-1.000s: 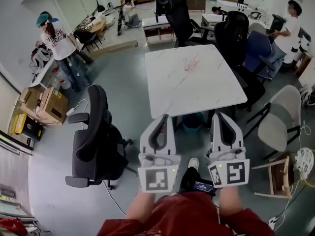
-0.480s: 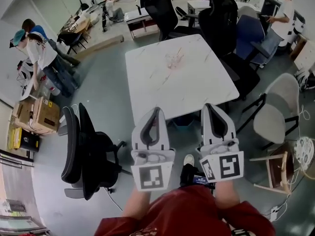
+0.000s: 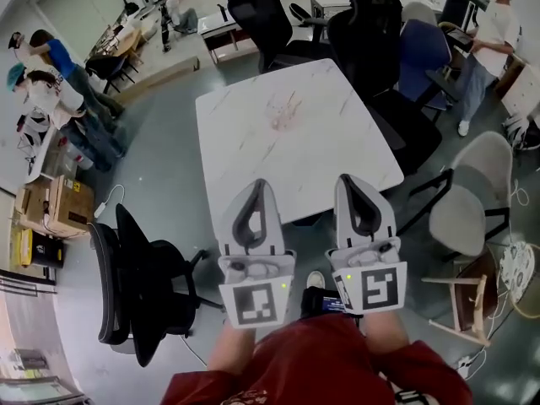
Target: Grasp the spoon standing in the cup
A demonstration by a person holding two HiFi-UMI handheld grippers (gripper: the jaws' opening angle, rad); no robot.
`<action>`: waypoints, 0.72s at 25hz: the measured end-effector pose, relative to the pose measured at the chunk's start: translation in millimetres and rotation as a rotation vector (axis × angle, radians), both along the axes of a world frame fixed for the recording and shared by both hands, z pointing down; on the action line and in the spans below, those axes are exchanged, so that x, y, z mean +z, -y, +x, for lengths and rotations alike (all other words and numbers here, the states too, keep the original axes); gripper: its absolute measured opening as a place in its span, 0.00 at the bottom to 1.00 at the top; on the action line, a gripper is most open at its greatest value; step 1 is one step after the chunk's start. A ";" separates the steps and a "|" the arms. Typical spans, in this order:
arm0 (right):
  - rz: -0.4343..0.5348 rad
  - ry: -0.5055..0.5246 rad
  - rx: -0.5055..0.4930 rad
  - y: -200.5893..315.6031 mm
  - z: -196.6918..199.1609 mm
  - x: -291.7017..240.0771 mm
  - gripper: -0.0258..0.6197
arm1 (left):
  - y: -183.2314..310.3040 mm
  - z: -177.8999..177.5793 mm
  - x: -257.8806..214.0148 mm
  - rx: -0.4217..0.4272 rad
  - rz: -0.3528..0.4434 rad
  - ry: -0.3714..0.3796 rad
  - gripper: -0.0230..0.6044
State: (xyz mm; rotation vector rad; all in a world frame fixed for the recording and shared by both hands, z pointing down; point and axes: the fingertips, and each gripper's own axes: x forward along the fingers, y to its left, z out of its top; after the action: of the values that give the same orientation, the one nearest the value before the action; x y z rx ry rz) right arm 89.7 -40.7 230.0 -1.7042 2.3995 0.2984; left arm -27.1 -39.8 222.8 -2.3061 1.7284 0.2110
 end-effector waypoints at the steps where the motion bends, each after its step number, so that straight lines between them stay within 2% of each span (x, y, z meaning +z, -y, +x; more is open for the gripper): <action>1: 0.003 -0.003 -0.003 8.7 0.2 -0.3 0.06 | 8.6 0.9 0.1 -0.006 0.001 0.002 0.05; 9: -0.004 -0.035 -0.045 75.6 3.7 9.3 0.06 | 71.3 8.0 15.6 -0.062 -0.030 -0.003 0.05; 18: -0.023 -0.020 -0.075 121.3 19.1 16.2 0.06 | 110.3 24.0 17.8 -0.085 -0.027 0.007 0.05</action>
State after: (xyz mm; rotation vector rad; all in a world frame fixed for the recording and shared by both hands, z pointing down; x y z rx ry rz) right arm 108.8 -162.0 246.2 -1.6237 2.4833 0.2792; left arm -3.1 -150.1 240.7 -2.2435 1.8322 0.1639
